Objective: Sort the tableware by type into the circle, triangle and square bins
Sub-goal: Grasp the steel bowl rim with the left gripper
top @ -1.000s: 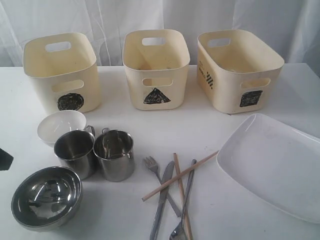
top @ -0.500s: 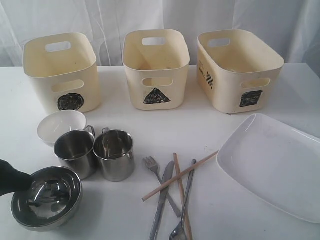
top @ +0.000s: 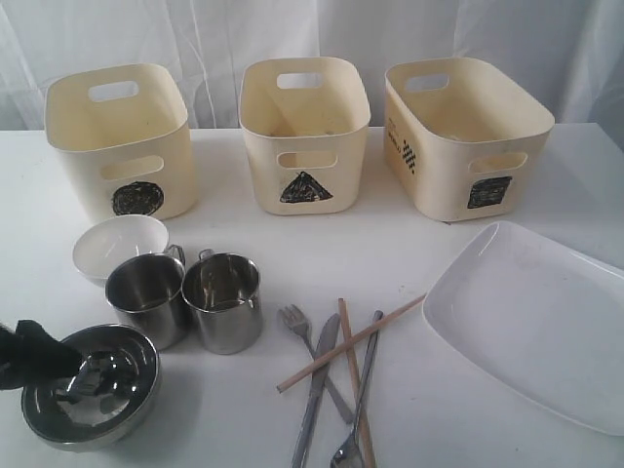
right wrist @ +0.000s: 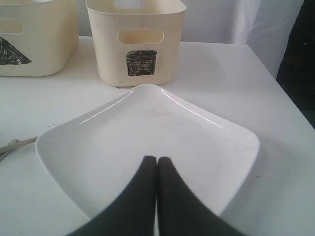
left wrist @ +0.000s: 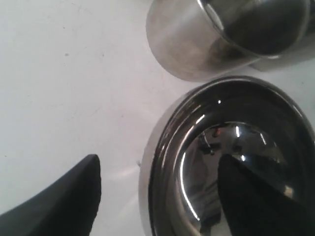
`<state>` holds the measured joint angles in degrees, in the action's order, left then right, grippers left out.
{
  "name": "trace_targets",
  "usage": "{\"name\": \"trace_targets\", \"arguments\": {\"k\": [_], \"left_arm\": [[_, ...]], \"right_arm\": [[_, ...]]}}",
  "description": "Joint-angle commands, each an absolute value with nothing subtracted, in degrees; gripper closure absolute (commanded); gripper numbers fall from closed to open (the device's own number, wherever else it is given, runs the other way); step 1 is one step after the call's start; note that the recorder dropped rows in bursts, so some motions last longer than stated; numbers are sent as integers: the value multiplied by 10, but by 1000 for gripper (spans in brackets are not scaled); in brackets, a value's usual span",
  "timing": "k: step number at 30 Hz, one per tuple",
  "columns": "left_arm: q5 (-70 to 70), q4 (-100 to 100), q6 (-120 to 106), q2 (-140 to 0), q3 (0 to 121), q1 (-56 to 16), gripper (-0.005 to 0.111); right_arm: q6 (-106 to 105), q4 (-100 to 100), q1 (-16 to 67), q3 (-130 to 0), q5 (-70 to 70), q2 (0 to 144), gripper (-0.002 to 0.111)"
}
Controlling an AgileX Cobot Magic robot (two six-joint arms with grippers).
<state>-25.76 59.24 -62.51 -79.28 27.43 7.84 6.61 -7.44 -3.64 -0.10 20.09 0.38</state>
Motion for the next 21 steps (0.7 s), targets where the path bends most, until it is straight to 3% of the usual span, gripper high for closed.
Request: {"name": "trace_targets", "arguments": {"k": [1, 6, 9, 14, 21], "left_arm": [[-272, 656, -645, -824, 270, 78, 37], [-256, 656, -680, -869, 270, 78, 53], [-244, 656, -684, -883, 270, 78, 69], [-247, 656, -672, -883, 271, 78, 107], [-273, 656, -639, -865, 271, 78, 107]], "right_arm": [[62, -74, -40, 0, 199, 0, 108], [62, -74, -40, 0, 199, 0, 108], [62, -74, -40, 0, 199, 0, 108], [62, -74, -40, 0, 199, 0, 108], [62, -74, -40, 0, 199, 0, 108]]}}
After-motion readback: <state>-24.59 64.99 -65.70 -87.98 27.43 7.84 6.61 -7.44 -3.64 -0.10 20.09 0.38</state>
